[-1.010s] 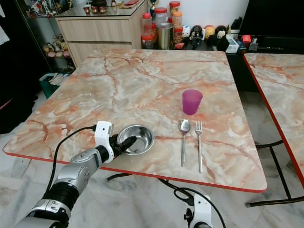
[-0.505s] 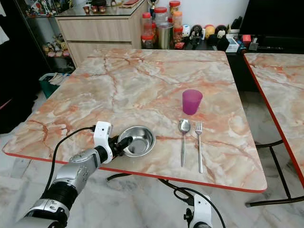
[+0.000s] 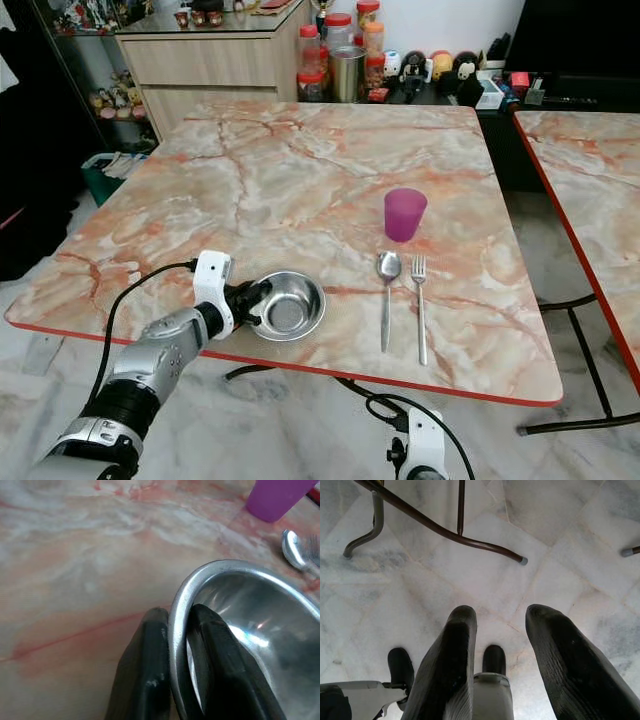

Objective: Setting the table

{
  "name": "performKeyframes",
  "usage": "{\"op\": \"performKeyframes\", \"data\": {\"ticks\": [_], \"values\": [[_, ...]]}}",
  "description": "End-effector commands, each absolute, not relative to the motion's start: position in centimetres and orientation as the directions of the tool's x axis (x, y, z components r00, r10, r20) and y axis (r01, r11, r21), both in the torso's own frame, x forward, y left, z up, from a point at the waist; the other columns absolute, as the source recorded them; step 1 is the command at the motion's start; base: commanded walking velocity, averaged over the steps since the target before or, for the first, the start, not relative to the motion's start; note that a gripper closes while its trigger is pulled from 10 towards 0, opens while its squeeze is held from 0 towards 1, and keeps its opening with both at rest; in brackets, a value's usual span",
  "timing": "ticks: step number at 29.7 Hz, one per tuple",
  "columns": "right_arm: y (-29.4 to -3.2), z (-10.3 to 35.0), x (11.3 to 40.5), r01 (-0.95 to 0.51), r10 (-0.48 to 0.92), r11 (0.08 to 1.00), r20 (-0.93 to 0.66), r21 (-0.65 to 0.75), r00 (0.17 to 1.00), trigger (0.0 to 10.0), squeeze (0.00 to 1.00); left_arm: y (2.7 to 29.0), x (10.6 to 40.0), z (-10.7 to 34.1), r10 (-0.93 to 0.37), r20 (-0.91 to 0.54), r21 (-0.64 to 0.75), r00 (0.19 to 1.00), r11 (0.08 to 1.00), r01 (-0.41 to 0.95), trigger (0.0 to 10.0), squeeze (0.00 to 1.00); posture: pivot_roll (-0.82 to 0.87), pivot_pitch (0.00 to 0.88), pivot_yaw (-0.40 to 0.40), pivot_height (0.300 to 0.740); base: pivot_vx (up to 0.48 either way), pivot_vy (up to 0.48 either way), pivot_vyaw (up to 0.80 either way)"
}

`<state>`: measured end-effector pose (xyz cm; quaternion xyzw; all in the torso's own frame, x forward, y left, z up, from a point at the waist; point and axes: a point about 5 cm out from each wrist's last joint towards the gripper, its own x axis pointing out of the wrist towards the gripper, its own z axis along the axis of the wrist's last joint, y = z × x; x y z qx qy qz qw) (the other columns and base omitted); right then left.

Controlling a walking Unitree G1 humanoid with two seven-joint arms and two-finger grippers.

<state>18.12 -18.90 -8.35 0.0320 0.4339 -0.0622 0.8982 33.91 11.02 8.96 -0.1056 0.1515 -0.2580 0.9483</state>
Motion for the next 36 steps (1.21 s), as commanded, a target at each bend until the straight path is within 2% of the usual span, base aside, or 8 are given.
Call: {"op": "performKeyframes", "data": {"ticks": [1, 7, 8, 9, 10, 15, 21, 36], "values": [[-18.7, -8.3, 18.4, 0.142, -0.081, 0.99, -0.782, 0.01, 0.619, 10.0, 0.0, 11.6, 34.0, 9.1, -0.507, -0.245, -0.26, 0.826, 0.856, 0.448, 0.0, 0.0, 0.04, 0.0, 0.055, 0.74, 0.0, 0.0, 0.0], [-18.7, -8.2, 18.4, 0.137, -0.079, 0.991, -0.782, 0.008, 0.618, 10.0, 0.0, 11.7, 33.9, 9.0, -0.507, -0.245, -0.263, 0.826, 0.855, 0.447, 0.0, 0.0, 0.04, 0.0, 0.055, 0.74, 0.0, 0.0, 0.0], [-18.6, -8.2, 18.6, 0.133, -0.075, 0.991, -0.781, 0.011, 0.62, 10.0, 0.0, 11.7, 34.0, 9.6, -0.501, -0.183, -0.297, 0.846, 0.848, 0.438, 0.0, 0.0, 0.04, 0.0, 0.056, 0.74, 0.0, 0.0, 0.0], [-18.6, -8.2, 18.6, 0.132, -0.073, 0.991, -0.78, 0.012, 0.621, 10.0, 0.0, 11.7, 34.1, 9.9, -0.492, -0.148, -0.304, 0.858, 0.848, 0.434, 4.2, 0.0, 0.04, 0.0, 0.056, 0.74, 0.0, 0.0, 0.0], [-18.5, -8.2, 18.6, 0.129, -0.071, 0.992, -0.78, 0.012, 0.622, 10.0, 0.0, 11.9, 34.5, 10.8, -0.438, -0.08, -0.285, 0.895, 0.871, 0.4, 10.0, 0.0, 0.04, 0.0, 0.055, 0.74, 0.0, 0.0, 0.0], [-18.5, -8.1, 18.7, 0.133, -0.073, 0.991, -0.778, 0.014, 0.624, 10.0, 0.0, 12.5, 35.1, 12.4, -0.336, 0.048, -0.41, 0.941, 0.852, 0.325, 10.0, 0.0, 0.04, 0.0, 0.055, 0.74, 0.0, 0.0, 0.0], [-18.9, -8.1, 18.6, 0.146, -0.084, 0.989, -0.778, 0.011, 0.623, 10.0, 0.0, 13.2, 35.0, 13.1, -0.23, 0.141, -0.45, 0.963, 0.852, 0.269, 10.0, 0.0, 0.03, 0.0, 0.043, 0.74, 0.0, 0.0, 0.0], [-20.0, -7.9, 18.8, 0.145, -0.103, 0.989, -0.769, -0.014, 0.63, 10.0, 0.0, 13.3, 34.9, 13.3, -0.145, 0.191, -0.382, 0.971, 0.9, 0.209, 10.0, 0.0, 0.03, 0.0, 0.017, 0.74, 0.0, -0.072, 0.0]]}}
